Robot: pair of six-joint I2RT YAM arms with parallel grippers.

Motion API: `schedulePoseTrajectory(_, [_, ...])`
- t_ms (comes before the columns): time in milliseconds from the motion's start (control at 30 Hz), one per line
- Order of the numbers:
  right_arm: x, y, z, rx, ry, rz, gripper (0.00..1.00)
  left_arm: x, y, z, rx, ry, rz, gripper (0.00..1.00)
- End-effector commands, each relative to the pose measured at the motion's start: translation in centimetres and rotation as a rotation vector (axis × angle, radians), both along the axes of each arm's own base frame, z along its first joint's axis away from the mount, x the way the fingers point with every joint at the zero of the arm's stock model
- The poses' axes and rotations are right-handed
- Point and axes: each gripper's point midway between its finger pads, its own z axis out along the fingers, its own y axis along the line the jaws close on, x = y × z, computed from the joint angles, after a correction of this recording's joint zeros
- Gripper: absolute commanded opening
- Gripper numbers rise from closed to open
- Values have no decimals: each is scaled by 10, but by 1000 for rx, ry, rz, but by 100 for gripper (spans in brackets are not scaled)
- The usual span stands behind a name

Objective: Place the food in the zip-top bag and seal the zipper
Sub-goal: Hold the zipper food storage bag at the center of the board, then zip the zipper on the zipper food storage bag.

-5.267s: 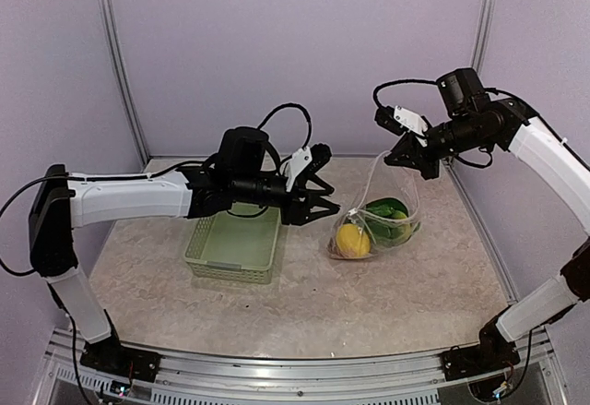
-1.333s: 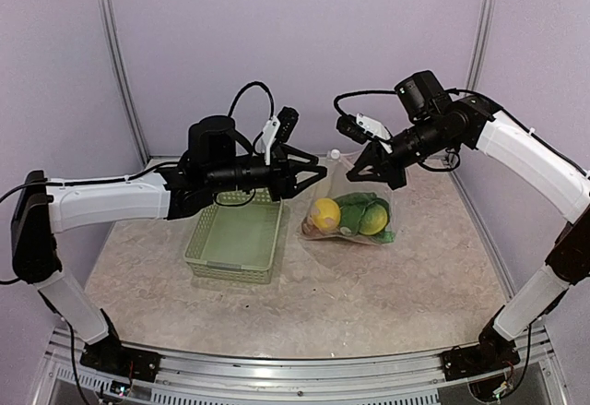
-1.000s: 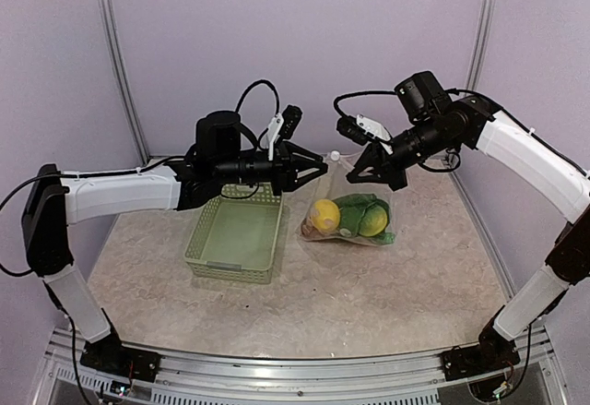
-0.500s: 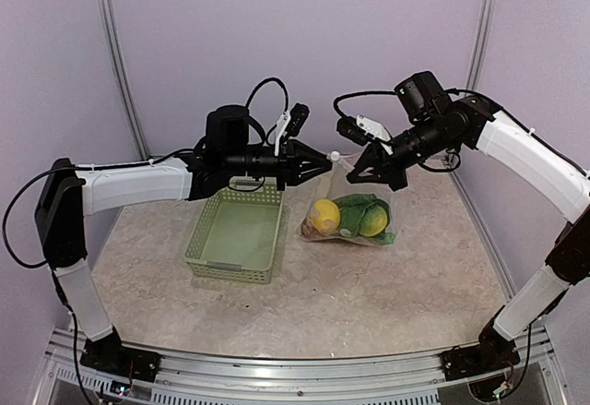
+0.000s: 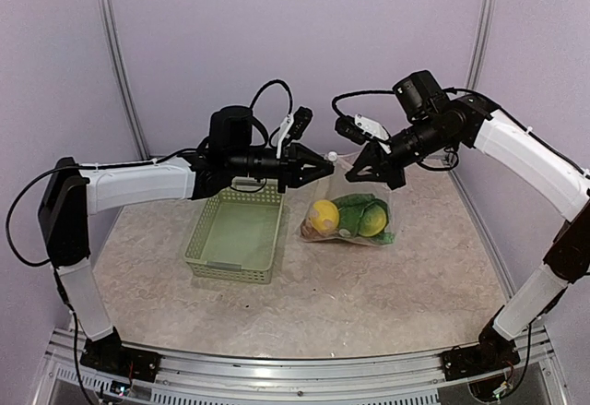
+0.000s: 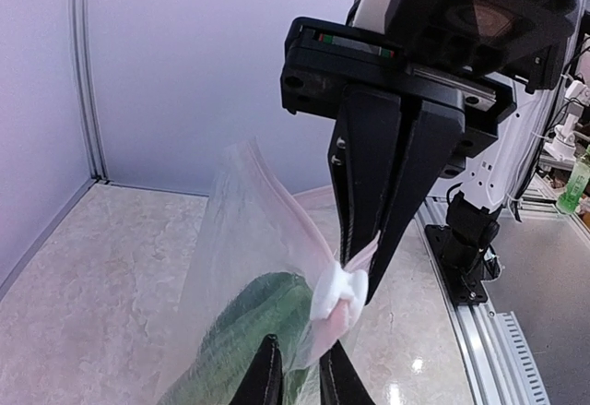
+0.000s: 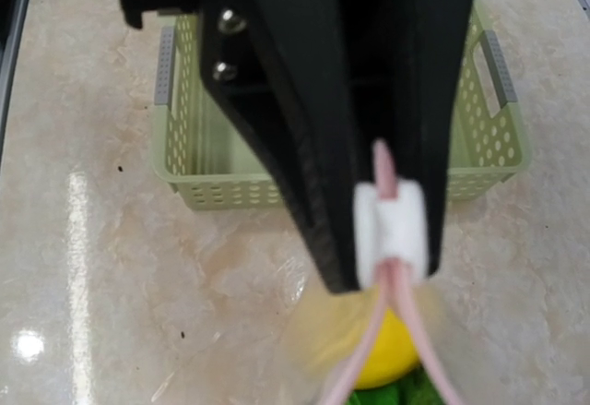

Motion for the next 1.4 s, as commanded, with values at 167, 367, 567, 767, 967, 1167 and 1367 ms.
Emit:
schedulePoseTrajectory(167, [5,7,10,20,-10,-1,0,2,-5,6,-12,-17,-33,9])
schedulePoseTrajectory(367, [9,6,9,8,-18,-21,0,3,-4,9,-16,-17,-20,0])
schedulePoseTrajectory(567, [21,2,38,20,-108,-72,10,3,0,4,-1,13,-9,0])
schedulePoseTrajectory(767, [24,12,59,68,-132,-40,29,1,5,5,16,26,15,0])
schedulePoseTrajectory(967, [24,35,42,59,-75,8,40,2,8,6,22,31,33,0])
schedulePoseTrajectory(1167, [23,46,29,37,-50,7,40,-1,10,8,20,59,40,0])
schedulePoseTrajectory(1367, [27,46,30,40,-55,-19,25,-2,11,9,18,56,41,0])
